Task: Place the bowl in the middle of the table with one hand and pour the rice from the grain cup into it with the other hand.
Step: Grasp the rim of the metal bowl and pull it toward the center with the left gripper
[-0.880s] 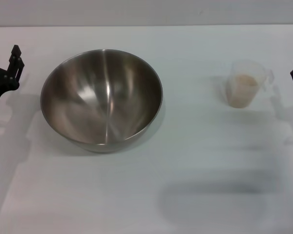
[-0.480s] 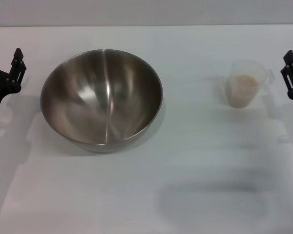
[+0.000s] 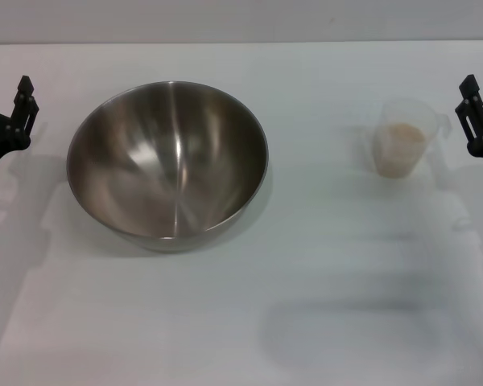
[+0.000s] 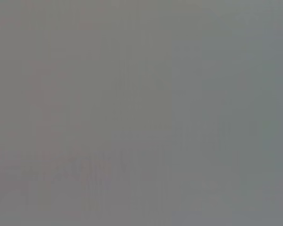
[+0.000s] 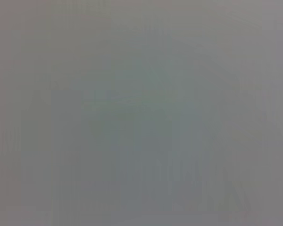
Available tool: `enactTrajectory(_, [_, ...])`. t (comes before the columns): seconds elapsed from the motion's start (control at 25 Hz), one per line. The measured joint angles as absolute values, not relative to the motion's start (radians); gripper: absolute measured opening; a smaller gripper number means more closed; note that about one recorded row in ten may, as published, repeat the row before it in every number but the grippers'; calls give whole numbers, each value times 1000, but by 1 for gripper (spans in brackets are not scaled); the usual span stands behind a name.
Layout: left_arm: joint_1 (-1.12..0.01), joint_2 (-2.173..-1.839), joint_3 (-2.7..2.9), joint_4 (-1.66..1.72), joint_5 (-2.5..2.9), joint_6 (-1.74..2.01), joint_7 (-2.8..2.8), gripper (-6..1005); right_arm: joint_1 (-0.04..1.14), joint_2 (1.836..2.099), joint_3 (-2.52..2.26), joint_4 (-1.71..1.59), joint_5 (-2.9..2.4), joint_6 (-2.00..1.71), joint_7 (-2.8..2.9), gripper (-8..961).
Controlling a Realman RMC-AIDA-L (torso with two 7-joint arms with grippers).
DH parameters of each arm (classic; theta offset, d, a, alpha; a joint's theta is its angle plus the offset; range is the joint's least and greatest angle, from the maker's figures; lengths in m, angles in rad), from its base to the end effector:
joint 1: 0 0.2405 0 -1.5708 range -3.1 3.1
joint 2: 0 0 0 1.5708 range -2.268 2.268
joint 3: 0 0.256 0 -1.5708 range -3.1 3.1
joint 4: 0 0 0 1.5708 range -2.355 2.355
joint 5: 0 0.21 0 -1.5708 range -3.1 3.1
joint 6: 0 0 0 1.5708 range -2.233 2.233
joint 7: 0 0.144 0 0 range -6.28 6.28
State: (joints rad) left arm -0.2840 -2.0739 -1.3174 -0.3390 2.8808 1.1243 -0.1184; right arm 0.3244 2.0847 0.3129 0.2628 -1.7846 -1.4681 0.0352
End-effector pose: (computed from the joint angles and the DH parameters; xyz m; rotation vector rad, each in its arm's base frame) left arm -0.3278 0.3151 -0.0040 -1.6311 -0.4293 -0.6776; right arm 0.3141 0.2746 -0.0233 -1.5207 0.4400 0.8369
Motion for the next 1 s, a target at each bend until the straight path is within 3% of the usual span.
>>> enactTrajectory(1.0, [-281, -2072, -1320, -337, 2881, 1125, -116, 573, 318, 2087, 319, 272, -1747, -1455, 46, 638])
